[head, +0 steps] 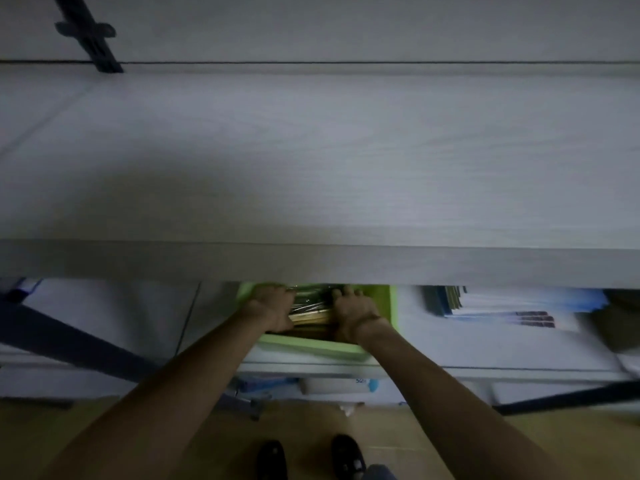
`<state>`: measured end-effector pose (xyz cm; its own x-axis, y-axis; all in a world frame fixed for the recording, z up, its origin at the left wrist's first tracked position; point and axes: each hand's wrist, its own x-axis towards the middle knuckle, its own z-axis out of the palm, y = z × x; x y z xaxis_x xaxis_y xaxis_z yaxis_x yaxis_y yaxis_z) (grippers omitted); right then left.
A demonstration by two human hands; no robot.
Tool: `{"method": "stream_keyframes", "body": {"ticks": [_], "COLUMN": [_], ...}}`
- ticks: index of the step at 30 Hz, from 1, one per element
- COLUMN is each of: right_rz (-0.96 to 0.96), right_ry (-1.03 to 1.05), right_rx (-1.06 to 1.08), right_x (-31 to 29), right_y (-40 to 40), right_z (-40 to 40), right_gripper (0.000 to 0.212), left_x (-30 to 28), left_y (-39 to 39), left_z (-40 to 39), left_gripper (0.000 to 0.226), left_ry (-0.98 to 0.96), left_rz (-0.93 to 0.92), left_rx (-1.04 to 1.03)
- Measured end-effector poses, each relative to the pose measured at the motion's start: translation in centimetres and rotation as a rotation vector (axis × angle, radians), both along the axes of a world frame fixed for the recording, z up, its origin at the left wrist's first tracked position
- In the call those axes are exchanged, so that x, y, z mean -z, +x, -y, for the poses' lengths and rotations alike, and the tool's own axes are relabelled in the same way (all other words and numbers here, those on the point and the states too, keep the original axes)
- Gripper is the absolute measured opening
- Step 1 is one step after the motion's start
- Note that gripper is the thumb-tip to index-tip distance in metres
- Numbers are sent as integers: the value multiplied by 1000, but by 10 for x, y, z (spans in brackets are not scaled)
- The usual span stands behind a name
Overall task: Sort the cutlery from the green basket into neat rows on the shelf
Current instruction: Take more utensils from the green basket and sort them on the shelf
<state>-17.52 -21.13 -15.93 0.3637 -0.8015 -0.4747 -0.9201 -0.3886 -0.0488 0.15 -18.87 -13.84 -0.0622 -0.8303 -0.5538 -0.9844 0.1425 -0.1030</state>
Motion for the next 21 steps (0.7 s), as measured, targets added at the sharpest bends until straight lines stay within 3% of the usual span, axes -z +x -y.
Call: {"method": "stream_keyframes", "body": {"ticks": [3, 8, 11, 16, 21], "right_rz": [8, -79, -77, -115, -109], "right_ry": [-12, 35, 65, 21, -22], "right_rx": [79, 67, 59, 3, -57], "right_x": [-4, -10, -10, -16, -14], "right_y": [-4, -5, -3, -6, -8], "right_z": [-1, -12, -16, -19, -16], "right_gripper": [80, 52, 59, 43, 43], "left_x": [10, 13, 15, 14, 10], "left_y": [9, 14, 16, 16, 14], "left_z": [1, 0, -2, -7, -9], "left_gripper": [53, 48, 45, 41, 36], "left_ry": [-53, -107, -112, -89, -54], "left_rz": [27, 21, 2, -13, 4], "left_rx": [121, 196, 193, 153, 126]}}
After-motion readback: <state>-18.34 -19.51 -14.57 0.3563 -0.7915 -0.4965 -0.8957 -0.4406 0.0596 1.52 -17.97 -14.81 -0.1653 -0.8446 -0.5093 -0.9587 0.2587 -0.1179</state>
